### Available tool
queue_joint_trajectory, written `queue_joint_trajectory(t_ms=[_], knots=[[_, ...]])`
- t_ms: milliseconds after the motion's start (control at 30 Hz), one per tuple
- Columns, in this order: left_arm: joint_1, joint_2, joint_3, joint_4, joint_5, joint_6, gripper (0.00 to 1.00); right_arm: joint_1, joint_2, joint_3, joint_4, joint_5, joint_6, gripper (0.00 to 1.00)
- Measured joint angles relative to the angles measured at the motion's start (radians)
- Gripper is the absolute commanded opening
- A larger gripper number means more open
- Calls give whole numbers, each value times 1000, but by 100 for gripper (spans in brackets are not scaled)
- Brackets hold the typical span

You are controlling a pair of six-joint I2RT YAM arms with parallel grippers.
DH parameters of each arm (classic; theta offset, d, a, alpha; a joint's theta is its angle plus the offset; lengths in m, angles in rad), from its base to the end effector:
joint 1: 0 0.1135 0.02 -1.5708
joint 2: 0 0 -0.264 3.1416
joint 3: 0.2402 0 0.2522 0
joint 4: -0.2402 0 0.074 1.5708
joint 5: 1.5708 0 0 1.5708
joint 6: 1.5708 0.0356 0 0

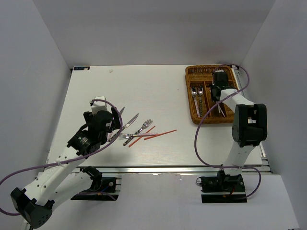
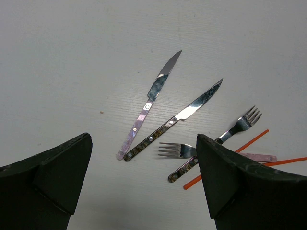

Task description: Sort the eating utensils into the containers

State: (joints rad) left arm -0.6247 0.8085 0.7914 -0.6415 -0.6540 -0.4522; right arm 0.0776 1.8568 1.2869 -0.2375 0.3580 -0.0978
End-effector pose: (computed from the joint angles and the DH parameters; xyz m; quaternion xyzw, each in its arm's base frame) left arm 0.1461 -0.0786 0.2977 -0.0677 0.8592 0.0337 0.5060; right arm 0.4071 0.0191 0.2076 -0.0139 0.9155 -0.1689 0.3649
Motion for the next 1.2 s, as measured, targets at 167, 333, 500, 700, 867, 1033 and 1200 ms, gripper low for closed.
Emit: queue_joint_trajectory(t_ms=[167,333,500,700,867,1033,1200], knots=[[0,0,0,0,0,0,98,0,18,50,-1,3,-21,0],[0,-3,0,0,0,0,98,0,63,74,-5,1,-39,0],[0,-5,0,0,0,0,98,2,82,74,-20,2,-42,0],[0,-5,0,0,0,0,98,4,82,64,-16,66,-45,0],[0,-5,0,0,0,0,98,9,80,55,2,50,-49,0],[0,-5,0,0,0,0,98,14,79,55,-2,-29,-52,15],[0,-5,0,0,0,0,98,19,74,55,-31,-93,-38,28]])
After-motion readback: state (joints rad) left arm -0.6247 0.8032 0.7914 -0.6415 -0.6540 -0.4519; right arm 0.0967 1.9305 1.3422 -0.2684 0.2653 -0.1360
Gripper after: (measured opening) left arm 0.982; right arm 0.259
